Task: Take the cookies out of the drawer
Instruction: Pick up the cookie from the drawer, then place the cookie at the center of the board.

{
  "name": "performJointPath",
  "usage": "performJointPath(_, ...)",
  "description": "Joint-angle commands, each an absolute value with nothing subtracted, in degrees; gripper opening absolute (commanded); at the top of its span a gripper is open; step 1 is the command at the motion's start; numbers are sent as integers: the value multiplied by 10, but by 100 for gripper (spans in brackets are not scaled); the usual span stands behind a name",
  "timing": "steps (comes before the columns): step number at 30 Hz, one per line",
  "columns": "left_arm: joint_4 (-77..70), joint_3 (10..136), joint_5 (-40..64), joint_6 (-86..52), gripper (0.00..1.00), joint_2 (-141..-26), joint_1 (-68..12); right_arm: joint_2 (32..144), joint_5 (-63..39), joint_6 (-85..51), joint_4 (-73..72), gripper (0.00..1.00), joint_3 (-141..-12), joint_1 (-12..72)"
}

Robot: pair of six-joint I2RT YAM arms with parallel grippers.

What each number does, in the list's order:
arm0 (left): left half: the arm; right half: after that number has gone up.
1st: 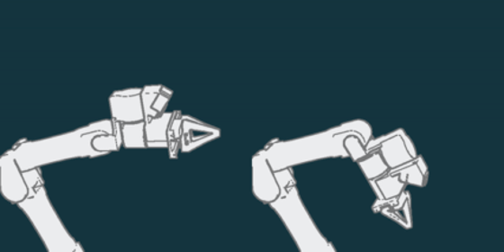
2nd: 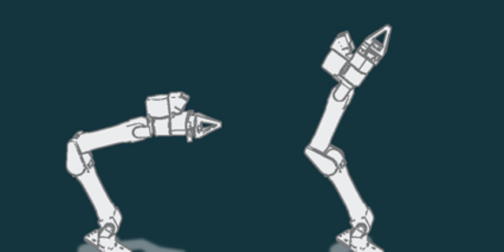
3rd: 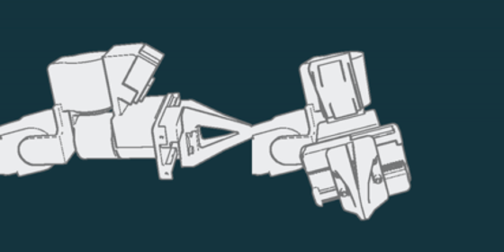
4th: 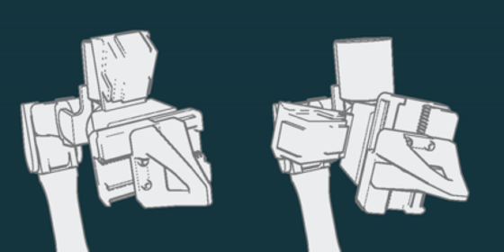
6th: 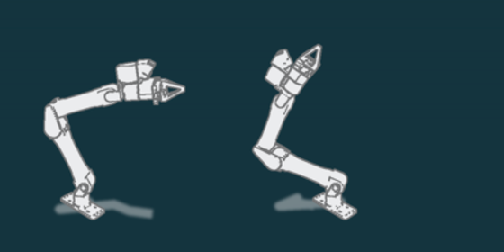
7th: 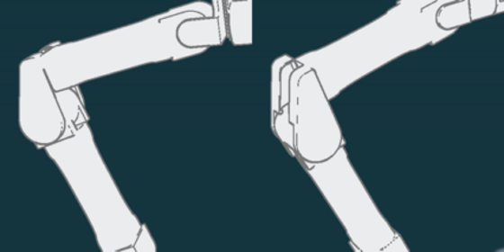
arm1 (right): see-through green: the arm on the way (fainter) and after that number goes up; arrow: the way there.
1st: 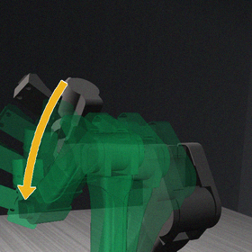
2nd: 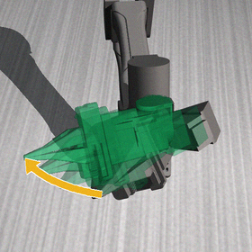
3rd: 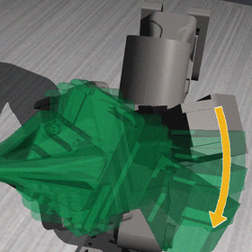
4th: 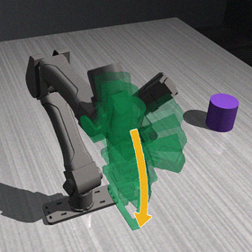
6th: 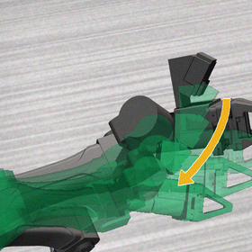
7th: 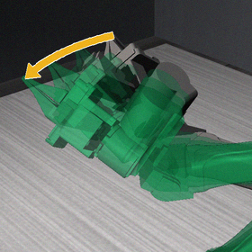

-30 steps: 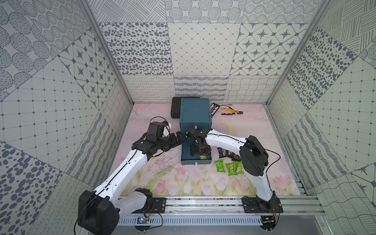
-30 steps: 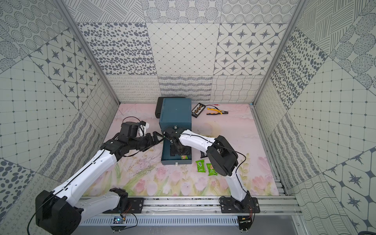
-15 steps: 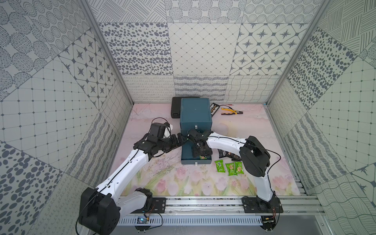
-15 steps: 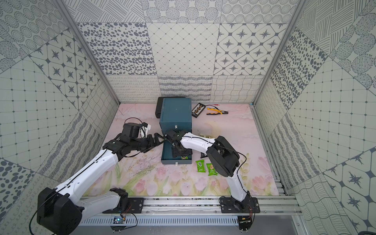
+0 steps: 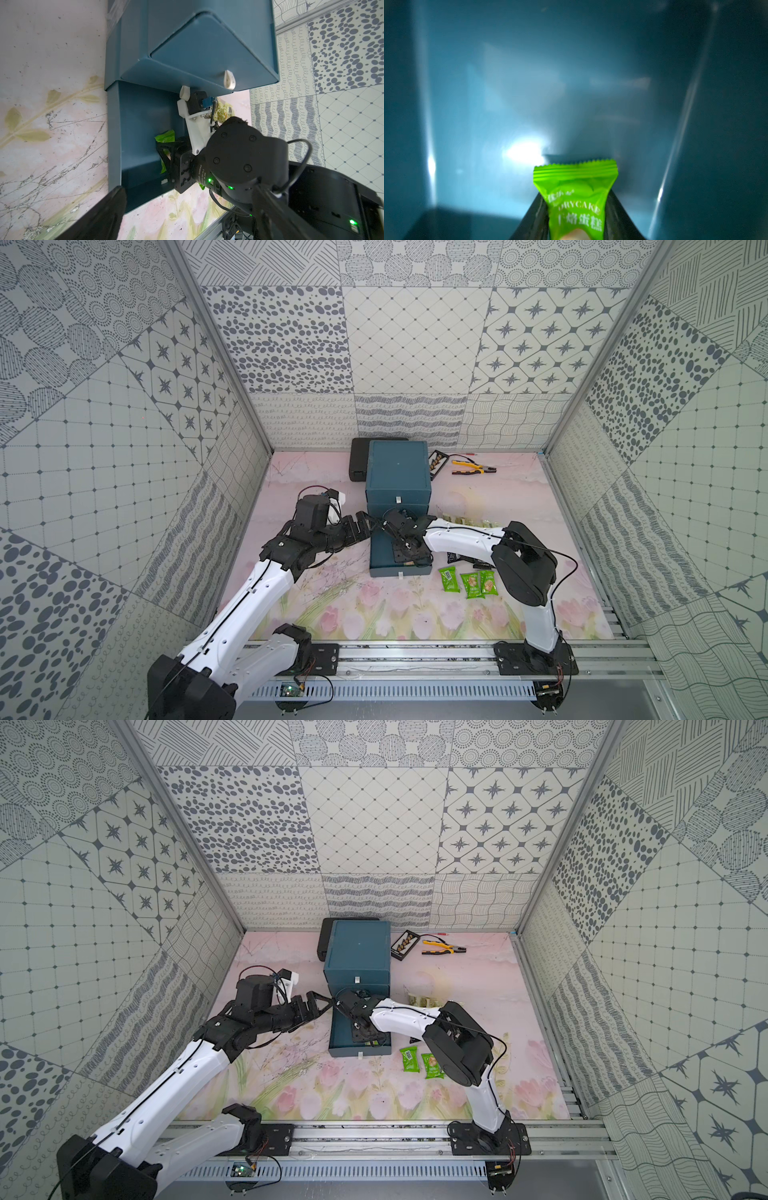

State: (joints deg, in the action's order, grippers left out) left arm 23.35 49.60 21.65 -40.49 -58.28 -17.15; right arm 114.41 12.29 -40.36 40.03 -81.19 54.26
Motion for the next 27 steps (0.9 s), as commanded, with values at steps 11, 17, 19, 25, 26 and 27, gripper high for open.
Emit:
performJointPath(11, 209, 539, 198, -401, 99, -595, -171, 1009, 146, -402, 373, 34, -798, 563)
performJointPath(17, 189, 554, 203, -408, 99, -621, -183, 943, 153, -414, 378, 33, -784, 558)
performJointPath(19, 192, 575, 204, -409, 99, -640, -195, 911, 155, -420, 379, 33, -766, 556)
performJointPath(25, 196, 637, 197, -409, 98, -703, -243, 824, 154, -432, 427, 32, -715, 548)
performJointPath(26, 196, 646, 195, -409, 98, -712, -252, 811, 158, -435, 443, 31, -708, 548)
performJointPath(27, 197, 655, 195, -411, 98, -722, -260, 793, 163, -440, 461, 31, -699, 546)
